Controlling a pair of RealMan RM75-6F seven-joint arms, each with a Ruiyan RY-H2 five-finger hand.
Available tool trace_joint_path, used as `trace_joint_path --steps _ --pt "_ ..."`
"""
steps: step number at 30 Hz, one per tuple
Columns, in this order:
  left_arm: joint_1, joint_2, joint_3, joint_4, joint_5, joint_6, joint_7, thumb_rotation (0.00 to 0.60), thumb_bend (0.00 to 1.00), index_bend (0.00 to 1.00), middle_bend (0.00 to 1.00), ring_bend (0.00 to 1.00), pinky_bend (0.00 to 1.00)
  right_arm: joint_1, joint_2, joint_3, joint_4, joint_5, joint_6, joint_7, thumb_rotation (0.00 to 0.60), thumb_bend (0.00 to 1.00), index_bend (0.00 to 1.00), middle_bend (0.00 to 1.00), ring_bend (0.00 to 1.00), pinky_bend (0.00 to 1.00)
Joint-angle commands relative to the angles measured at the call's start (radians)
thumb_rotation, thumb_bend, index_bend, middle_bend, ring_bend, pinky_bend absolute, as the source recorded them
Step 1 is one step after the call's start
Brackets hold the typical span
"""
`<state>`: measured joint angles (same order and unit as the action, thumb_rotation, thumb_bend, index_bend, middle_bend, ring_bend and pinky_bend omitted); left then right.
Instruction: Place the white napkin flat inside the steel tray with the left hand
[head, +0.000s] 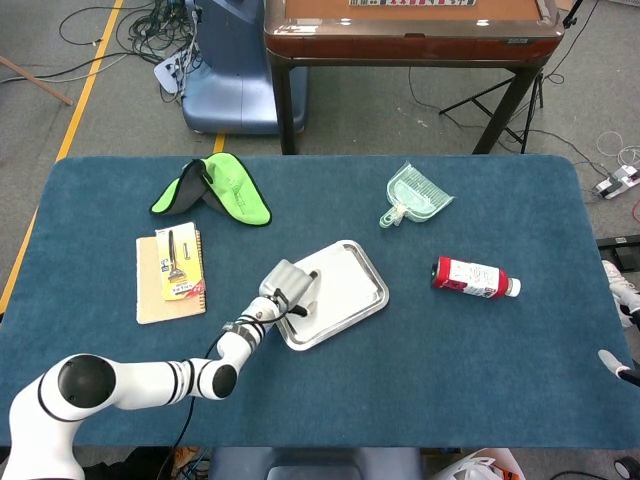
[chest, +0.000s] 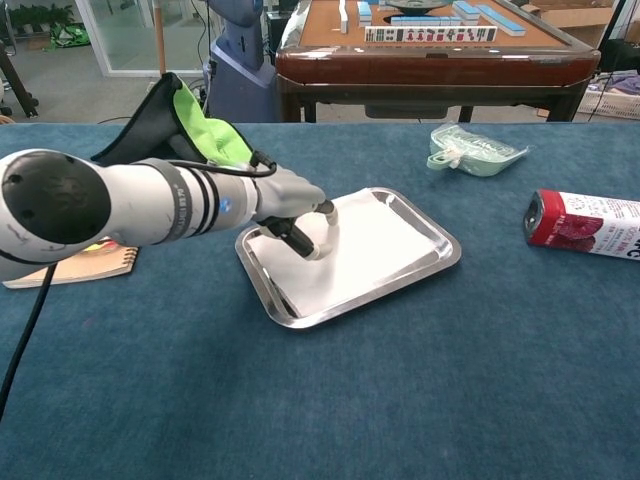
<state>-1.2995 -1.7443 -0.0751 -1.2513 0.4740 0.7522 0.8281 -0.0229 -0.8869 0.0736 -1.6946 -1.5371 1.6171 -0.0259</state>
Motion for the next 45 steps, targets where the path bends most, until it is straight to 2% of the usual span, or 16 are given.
trace_joint_path --steps 1,14,21,22,25,29,33,35,39,45 --pt "-0.004 -0.006 0.003 0.003 0.000 0.000 0.002 0.173 0.38 0.14 1.00 1.00 1.00 0.000 0.000 0.000 0.000 0.000 0.000 0.000 0.600 0.08 0.21 0.31 0.20 0.25" --pt "-0.010 -0.018 0.001 0.005 0.027 0.009 -0.009 0.173 0.38 0.15 1.00 1.00 1.00 -0.006 0.000 0.001 0.001 0.004 0.007 0.000 0.600 0.08 0.21 0.31 0.20 0.25" --pt "0.044 0.054 -0.002 -0.077 0.123 0.078 -0.073 0.188 0.38 0.15 1.00 1.00 1.00 -0.008 0.001 0.002 0.004 0.001 0.012 0.008 0.600 0.08 0.21 0.31 0.20 0.25" --pt "0.055 0.067 -0.002 -0.091 0.138 0.091 -0.085 0.205 0.38 0.15 1.00 0.99 1.00 -0.007 0.001 0.002 0.005 0.000 0.011 0.009 0.600 0.08 0.21 0.31 0.20 0.25" --pt "0.092 0.105 -0.006 -0.137 0.180 0.136 -0.124 0.318 0.38 0.14 0.96 0.92 0.99 -0.003 0.000 0.002 0.007 -0.004 0.007 0.012 0.600 0.08 0.21 0.31 0.20 0.25" --pt "0.161 0.181 -0.014 -0.219 0.245 0.217 -0.192 0.374 0.38 0.14 0.84 0.78 0.96 0.000 -0.001 0.002 0.009 -0.009 0.004 0.016 0.600 0.08 0.21 0.31 0.20 0.25" --pt "0.239 0.272 -0.011 -0.307 0.289 0.299 -0.245 0.522 0.38 0.14 0.72 0.65 0.92 0.005 0.000 0.001 0.011 -0.011 -0.004 0.019 0.600 0.08 0.21 0.31 0.20 0.25" --pt "0.274 0.306 -0.005 -0.339 0.308 0.336 -0.263 0.591 0.37 0.14 0.66 0.60 0.86 0.008 -0.002 0.001 0.012 -0.012 -0.009 0.019 0.600 0.09 0.21 0.31 0.20 0.25" --pt "0.348 0.355 0.007 -0.386 0.365 0.412 -0.308 0.600 0.37 0.17 0.56 0.53 0.77 0.020 -0.006 -0.001 0.016 -0.019 -0.026 0.022 0.600 0.08 0.21 0.31 0.20 0.25" --pt "0.460 0.418 0.042 -0.438 0.463 0.501 -0.375 0.598 0.37 0.18 0.43 0.37 0.51 0.038 -0.020 -0.001 0.031 -0.026 -0.048 0.033 0.600 0.08 0.21 0.31 0.20 0.25"
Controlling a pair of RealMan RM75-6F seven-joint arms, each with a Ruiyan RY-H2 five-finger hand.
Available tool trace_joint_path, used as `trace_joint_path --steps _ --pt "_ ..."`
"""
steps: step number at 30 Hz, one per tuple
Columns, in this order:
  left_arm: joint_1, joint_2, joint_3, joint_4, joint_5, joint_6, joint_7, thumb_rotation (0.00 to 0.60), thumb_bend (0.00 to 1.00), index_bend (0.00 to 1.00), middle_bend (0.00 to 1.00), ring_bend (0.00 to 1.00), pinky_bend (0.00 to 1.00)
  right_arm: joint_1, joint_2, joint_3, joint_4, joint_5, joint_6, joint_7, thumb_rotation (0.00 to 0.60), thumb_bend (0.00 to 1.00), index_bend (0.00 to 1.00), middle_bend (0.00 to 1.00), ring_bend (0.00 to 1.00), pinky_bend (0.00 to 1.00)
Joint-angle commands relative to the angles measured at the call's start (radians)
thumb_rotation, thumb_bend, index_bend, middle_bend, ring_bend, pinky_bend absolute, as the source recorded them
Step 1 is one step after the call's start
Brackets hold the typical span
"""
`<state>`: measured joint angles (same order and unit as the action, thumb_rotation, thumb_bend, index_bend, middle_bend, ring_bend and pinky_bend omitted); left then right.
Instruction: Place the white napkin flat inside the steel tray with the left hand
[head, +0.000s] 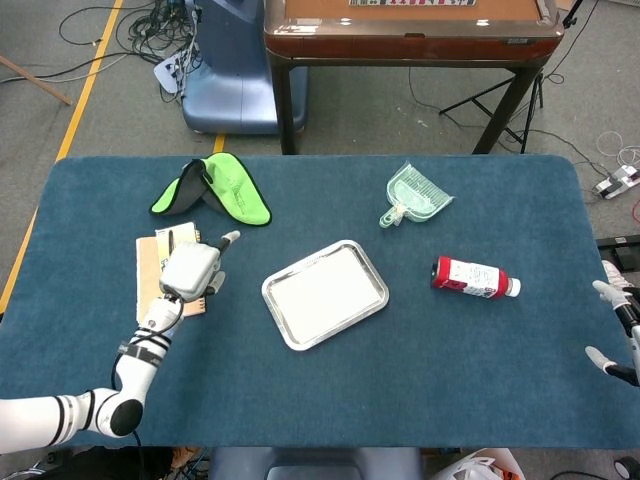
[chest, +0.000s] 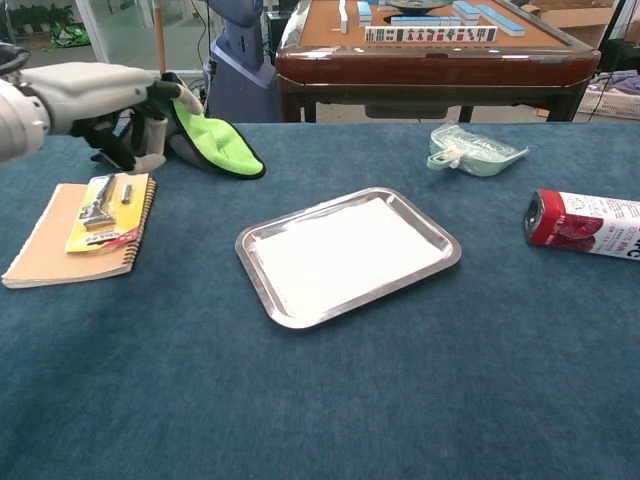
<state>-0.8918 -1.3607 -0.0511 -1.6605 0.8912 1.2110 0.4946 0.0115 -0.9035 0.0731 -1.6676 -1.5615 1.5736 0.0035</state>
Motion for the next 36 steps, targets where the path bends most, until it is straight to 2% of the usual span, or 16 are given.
trace_joint_path --steps 1,10,18,25,36 --pt "0.072 0.039 0.019 -0.033 0.059 0.063 -0.057 0.598 0.37 0.18 0.41 0.36 0.47 0.006 -0.006 -0.002 0.008 -0.004 -0.009 0.006 0.600 0.08 0.21 0.31 0.20 0.25" --pt "0.268 0.138 0.074 -0.124 0.186 0.243 -0.125 0.599 0.37 0.18 0.37 0.31 0.38 0.033 -0.010 -0.008 0.031 -0.014 -0.049 0.021 0.600 0.09 0.21 0.28 0.19 0.25" --pt "0.426 0.214 0.131 -0.189 0.288 0.361 -0.155 0.594 0.36 0.18 0.34 0.27 0.31 0.068 -0.015 -0.012 0.055 -0.031 -0.093 0.053 0.600 0.10 0.21 0.26 0.18 0.25" --pt "0.528 0.241 0.146 -0.212 0.353 0.425 -0.188 0.594 0.36 0.18 0.32 0.26 0.28 0.093 -0.022 -0.018 0.065 -0.051 -0.117 0.075 0.600 0.10 0.21 0.26 0.17 0.25" --pt "0.633 0.254 0.166 -0.247 0.496 0.484 -0.156 0.594 0.36 0.18 0.32 0.26 0.26 0.112 -0.045 -0.031 0.073 -0.096 -0.109 0.073 0.600 0.10 0.21 0.26 0.17 0.25"
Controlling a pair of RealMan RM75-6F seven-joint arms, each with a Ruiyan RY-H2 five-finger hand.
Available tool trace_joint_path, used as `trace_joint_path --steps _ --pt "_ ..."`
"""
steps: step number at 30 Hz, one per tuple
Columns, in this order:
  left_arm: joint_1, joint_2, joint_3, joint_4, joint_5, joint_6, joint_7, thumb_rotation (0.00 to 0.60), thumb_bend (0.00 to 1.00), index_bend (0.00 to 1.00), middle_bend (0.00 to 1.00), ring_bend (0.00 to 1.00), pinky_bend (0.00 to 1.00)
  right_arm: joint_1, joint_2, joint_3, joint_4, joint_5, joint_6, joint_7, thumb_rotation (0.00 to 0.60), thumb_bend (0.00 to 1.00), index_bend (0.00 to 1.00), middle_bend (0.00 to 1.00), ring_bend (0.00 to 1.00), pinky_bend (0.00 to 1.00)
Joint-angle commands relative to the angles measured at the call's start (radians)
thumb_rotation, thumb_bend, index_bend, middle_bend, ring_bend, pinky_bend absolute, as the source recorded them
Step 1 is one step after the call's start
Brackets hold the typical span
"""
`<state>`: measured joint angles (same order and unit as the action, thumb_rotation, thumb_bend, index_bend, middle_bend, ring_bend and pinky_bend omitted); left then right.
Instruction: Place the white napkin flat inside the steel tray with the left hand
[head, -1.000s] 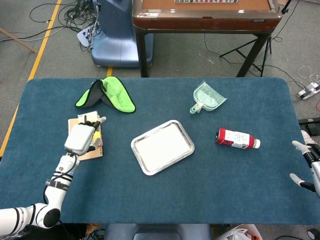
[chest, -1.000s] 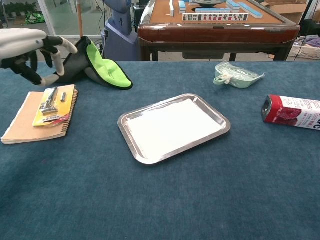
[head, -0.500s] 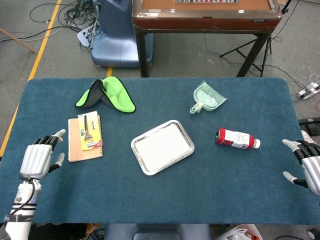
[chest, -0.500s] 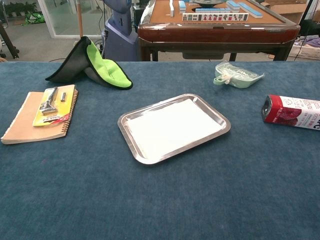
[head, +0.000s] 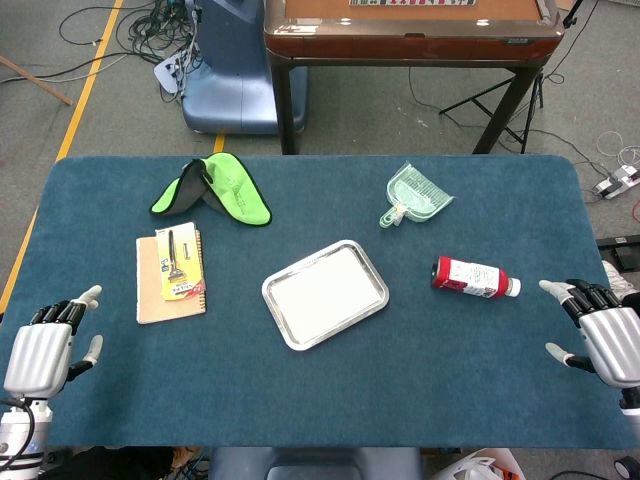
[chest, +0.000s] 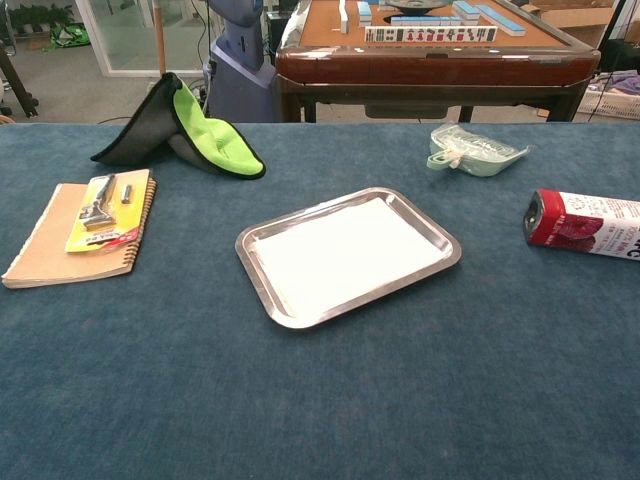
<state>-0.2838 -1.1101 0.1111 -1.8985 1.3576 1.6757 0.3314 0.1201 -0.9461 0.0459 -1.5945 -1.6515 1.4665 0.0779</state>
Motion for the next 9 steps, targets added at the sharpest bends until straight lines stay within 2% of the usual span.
trace_joint_path --steps 1,9 --pt "0.036 0.002 0.004 -0.009 0.043 0.025 0.008 0.595 0.36 0.18 0.32 0.26 0.26 0.007 -0.003 -0.006 -0.001 -0.010 -0.006 -0.004 0.600 0.10 0.21 0.26 0.17 0.25" --pt "0.096 -0.010 0.000 -0.001 0.098 0.037 0.008 0.594 0.36 0.18 0.32 0.26 0.26 0.015 -0.003 -0.009 -0.025 -0.012 -0.008 -0.030 0.600 0.10 0.21 0.26 0.17 0.25"
